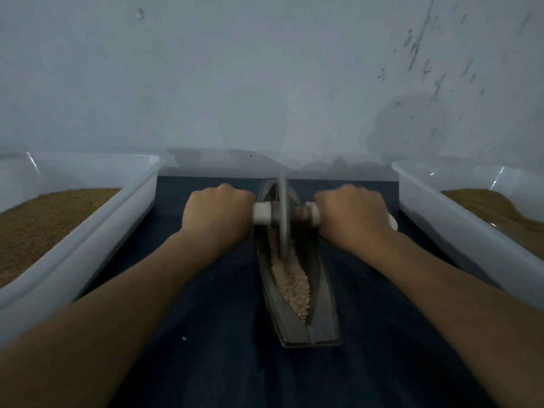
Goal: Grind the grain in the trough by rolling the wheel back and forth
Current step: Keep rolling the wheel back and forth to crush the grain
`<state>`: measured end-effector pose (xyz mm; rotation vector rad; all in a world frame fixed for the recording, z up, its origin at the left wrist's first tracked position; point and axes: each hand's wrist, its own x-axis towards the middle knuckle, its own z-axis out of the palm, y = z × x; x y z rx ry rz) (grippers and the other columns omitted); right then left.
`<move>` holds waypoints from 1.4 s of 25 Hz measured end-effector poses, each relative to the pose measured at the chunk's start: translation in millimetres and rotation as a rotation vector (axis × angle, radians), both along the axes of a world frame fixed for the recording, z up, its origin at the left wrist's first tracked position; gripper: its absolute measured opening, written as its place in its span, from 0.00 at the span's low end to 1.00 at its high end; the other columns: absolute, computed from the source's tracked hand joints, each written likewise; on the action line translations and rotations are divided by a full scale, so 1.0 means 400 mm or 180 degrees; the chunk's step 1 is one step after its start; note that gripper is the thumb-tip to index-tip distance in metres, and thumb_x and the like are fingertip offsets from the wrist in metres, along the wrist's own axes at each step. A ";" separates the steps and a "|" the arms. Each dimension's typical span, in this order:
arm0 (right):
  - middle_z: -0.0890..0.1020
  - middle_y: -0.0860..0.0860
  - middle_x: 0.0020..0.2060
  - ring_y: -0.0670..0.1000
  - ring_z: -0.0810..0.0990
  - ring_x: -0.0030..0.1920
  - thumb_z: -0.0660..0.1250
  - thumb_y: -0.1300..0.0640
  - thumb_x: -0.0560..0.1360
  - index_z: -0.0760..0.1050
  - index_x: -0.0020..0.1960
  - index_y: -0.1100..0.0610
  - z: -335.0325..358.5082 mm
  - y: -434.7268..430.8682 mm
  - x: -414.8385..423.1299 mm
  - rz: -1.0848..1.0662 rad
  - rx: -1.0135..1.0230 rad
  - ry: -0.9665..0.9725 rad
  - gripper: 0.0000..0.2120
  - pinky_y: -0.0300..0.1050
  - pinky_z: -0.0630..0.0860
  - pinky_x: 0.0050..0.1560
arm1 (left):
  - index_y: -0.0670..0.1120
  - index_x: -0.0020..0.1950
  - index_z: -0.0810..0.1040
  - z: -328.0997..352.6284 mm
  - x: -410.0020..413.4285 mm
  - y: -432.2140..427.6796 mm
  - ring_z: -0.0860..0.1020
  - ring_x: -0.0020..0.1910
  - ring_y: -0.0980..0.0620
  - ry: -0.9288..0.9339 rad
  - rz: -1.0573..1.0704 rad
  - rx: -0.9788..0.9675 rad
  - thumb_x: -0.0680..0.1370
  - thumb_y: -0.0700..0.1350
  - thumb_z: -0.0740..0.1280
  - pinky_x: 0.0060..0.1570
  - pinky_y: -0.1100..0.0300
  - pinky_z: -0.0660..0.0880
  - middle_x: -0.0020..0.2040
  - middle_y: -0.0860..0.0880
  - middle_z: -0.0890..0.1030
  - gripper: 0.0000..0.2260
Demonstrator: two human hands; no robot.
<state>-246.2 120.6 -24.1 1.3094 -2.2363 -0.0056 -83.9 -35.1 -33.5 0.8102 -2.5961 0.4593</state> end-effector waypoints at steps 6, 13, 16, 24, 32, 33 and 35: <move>0.77 0.49 0.39 0.55 0.78 0.40 0.69 0.50 0.74 0.71 0.41 0.47 0.032 -0.003 0.006 0.0178 0.0278 -0.0220 0.07 0.45 0.69 0.36 | 0.52 0.46 0.75 -0.002 0.023 0.020 0.68 0.32 0.50 0.0083 0.0022 0.0102 0.75 0.49 0.67 0.32 0.55 0.66 0.35 0.52 0.68 0.03; 0.66 0.44 0.28 0.51 0.67 0.27 0.73 0.51 0.64 0.59 0.35 0.47 -0.030 0.091 0.021 0.0340 -0.0120 0.0305 0.20 0.39 0.52 0.27 | 0.56 0.38 0.62 -0.013 0.072 0.051 0.52 0.24 0.56 -0.0105 -0.0197 -0.0485 0.65 0.53 0.75 0.25 0.62 0.52 0.29 0.55 0.56 0.19; 0.72 0.48 0.35 0.56 0.76 0.39 0.70 0.48 0.73 0.64 0.40 0.46 -0.002 -0.025 -0.023 0.0136 -0.0068 -0.0279 0.13 0.44 0.63 0.34 | 0.51 0.47 0.75 0.021 -0.027 -0.015 0.70 0.32 0.49 -0.0074 0.0028 -0.0192 0.75 0.49 0.67 0.33 0.54 0.67 0.35 0.52 0.67 0.03; 0.64 0.44 0.26 0.50 0.62 0.25 0.78 0.51 0.58 0.56 0.34 0.46 -0.035 0.088 0.015 0.0615 -0.0283 0.0556 0.28 0.36 0.48 0.29 | 0.58 0.36 0.63 -0.014 0.086 0.044 0.51 0.24 0.57 0.0027 -0.0290 -0.0485 0.64 0.55 0.75 0.26 0.64 0.49 0.28 0.57 0.55 0.19; 0.81 0.52 0.41 0.58 0.80 0.42 0.68 0.45 0.75 0.69 0.41 0.48 0.006 -0.085 -0.061 0.0078 -0.0086 -0.0186 0.10 0.47 0.72 0.38 | 0.51 0.51 0.78 0.035 -0.069 -0.047 0.73 0.35 0.48 -0.0103 0.0160 -0.0060 0.76 0.48 0.66 0.33 0.55 0.67 0.38 0.50 0.73 0.05; 0.80 0.52 0.40 0.58 0.79 0.42 0.68 0.45 0.75 0.68 0.41 0.47 0.010 -0.081 -0.059 0.0126 -0.0059 -0.0168 0.11 0.47 0.71 0.38 | 0.51 0.52 0.78 0.038 -0.062 -0.039 0.75 0.37 0.47 -0.0157 0.0158 -0.0001 0.76 0.48 0.66 0.34 0.55 0.67 0.40 0.49 0.74 0.06; 0.74 0.48 0.35 0.55 0.74 0.36 0.69 0.46 0.73 0.65 0.40 0.47 0.006 -0.030 -0.033 0.0238 -0.0005 -0.0067 0.13 0.45 0.65 0.33 | 0.53 0.50 0.77 0.023 -0.013 -0.008 0.75 0.37 0.46 -0.0164 0.0048 0.0095 0.75 0.50 0.67 0.35 0.54 0.67 0.40 0.50 0.74 0.05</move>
